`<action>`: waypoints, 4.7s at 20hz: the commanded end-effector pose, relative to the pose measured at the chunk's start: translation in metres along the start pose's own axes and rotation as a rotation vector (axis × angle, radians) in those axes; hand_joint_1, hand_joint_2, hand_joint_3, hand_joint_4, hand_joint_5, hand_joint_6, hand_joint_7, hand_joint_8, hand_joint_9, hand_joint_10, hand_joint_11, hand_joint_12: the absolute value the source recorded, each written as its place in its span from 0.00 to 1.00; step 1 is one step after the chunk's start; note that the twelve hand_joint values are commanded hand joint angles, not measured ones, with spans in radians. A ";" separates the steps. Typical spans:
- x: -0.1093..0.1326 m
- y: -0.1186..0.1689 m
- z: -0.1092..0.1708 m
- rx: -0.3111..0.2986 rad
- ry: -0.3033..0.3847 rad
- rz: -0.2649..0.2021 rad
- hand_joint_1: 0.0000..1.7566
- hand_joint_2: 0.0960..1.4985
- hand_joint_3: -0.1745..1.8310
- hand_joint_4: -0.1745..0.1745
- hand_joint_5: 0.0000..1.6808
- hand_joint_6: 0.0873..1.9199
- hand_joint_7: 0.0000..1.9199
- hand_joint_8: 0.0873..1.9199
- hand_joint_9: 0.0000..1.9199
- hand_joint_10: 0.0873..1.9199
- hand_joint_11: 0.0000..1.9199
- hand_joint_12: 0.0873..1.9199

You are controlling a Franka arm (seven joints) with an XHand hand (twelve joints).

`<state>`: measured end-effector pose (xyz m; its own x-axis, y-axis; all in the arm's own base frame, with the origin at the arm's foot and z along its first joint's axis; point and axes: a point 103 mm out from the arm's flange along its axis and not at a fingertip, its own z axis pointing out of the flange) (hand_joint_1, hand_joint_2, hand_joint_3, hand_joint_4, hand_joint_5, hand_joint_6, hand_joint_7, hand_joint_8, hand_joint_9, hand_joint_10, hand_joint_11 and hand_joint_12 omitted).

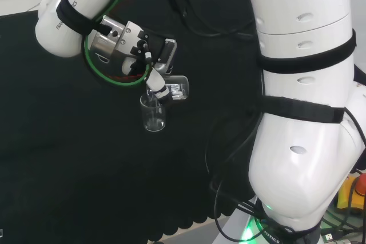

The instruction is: Pour the water from the handheld beaker into the one on the table.

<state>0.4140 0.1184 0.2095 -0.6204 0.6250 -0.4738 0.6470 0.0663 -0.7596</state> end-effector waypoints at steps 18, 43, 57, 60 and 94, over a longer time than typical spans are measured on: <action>0.002 0.003 -0.003 0.084 -0.060 0.031 0.75 0.27 0.59 0.00 0.73 0.44 0.67 0.43 0.85 0.28 0.73 0.38; 0.005 0.003 -0.007 0.145 -0.129 0.067 0.75 0.27 0.59 0.00 0.73 0.45 0.67 0.43 0.85 0.28 0.73 0.38; 0.007 0.003 -0.015 0.165 -0.151 0.084 0.75 0.27 0.59 0.00 0.73 0.45 0.67 0.43 0.85 0.28 0.73 0.38; 0.007 0.003 -0.015 0.175 -0.156 0.088 0.75 0.27 0.60 0.00 0.73 0.45 0.67 0.43 0.85 0.29 0.73 0.38; 0.001 -0.004 -0.014 0.097 -0.114 0.100 0.75 0.27 0.60 0.00 0.73 0.45 0.67 0.43 0.85 0.29 0.73 0.38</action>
<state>0.4175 0.1317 0.2176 -0.6107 0.5118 -0.6042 0.6543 -0.1035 -0.7491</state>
